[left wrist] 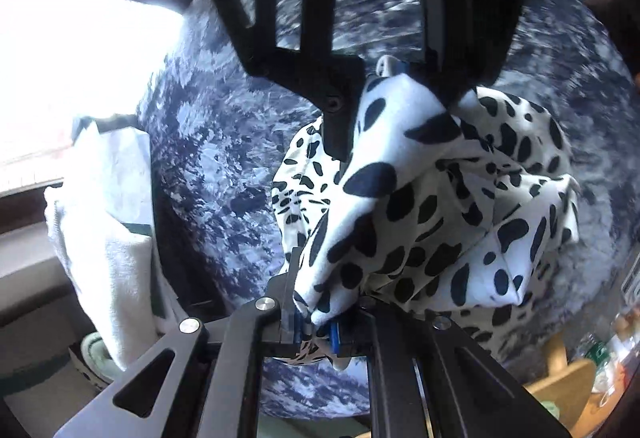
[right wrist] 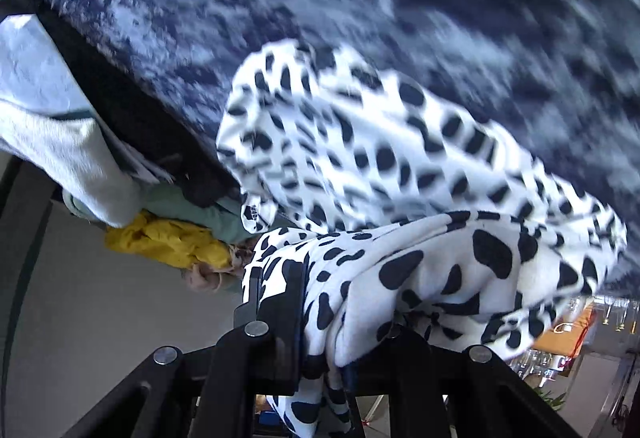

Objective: Fold clothes

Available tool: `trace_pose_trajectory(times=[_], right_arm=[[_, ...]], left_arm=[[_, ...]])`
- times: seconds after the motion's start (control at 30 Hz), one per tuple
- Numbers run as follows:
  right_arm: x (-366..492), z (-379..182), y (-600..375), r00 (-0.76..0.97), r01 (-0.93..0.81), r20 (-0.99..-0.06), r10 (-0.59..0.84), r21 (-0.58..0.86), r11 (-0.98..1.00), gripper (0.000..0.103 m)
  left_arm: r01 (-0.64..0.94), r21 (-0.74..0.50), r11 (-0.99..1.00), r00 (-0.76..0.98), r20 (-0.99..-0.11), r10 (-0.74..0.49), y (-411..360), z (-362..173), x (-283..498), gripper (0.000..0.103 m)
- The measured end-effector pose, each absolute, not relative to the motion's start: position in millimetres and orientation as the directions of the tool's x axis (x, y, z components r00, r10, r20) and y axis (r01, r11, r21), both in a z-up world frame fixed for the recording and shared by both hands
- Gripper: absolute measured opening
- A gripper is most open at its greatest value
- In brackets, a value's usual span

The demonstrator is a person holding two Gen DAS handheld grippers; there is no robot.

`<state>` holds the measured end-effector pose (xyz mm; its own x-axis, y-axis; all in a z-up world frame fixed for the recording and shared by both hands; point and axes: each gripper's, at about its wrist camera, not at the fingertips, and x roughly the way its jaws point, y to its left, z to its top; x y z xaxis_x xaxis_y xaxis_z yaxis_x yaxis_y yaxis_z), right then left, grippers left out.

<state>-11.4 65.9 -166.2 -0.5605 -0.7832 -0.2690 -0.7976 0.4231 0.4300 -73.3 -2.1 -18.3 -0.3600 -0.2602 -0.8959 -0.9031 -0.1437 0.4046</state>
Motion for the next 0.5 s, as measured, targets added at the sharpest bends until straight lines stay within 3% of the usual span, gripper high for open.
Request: trace_pose_trajectory(times=[0.1, 0.23, 0.27, 0.43, 0.5], right_arm=[[-18.3, -181.2, 69.3, -0.559, -0.802, -0.258, -0.788, 0.412, 0.433, 0.012], [-30.6, -189.8, 74.1, -0.521, -0.817, -0.283, -0.805, 0.436, 0.376, 0.017], [-33.2, -190.0, 75.4, -0.512, -0.820, -0.291, -0.808, 0.444, 0.360, 0.021], [-42.8, -187.7, 81.0, -0.514, -0.816, -0.308, -0.801, 0.465, 0.345, 0.043], [-46.2, -183.6, 83.1, -0.521, -0.810, -0.309, -0.796, 0.472, 0.348, 0.053]], left_arm=[[-0.896, 0.425, -0.125, -0.381, -0.883, -0.273, -3.2, -29.5, -77.0, 0.015], [-0.857, 0.496, -0.140, -0.443, -0.847, -0.293, -7.8, -33.2, -81.9, 0.038], [-0.849, 0.506, -0.154, -0.450, -0.844, -0.292, -7.5, -30.5, -82.3, 0.040], [-0.791, 0.537, -0.292, -0.458, -0.837, -0.299, -22.5, 0.5, -83.8, 0.072], [-0.754, 0.514, -0.409, -0.417, -0.855, -0.307, -35.2, 14.5, -82.0, 0.076]])
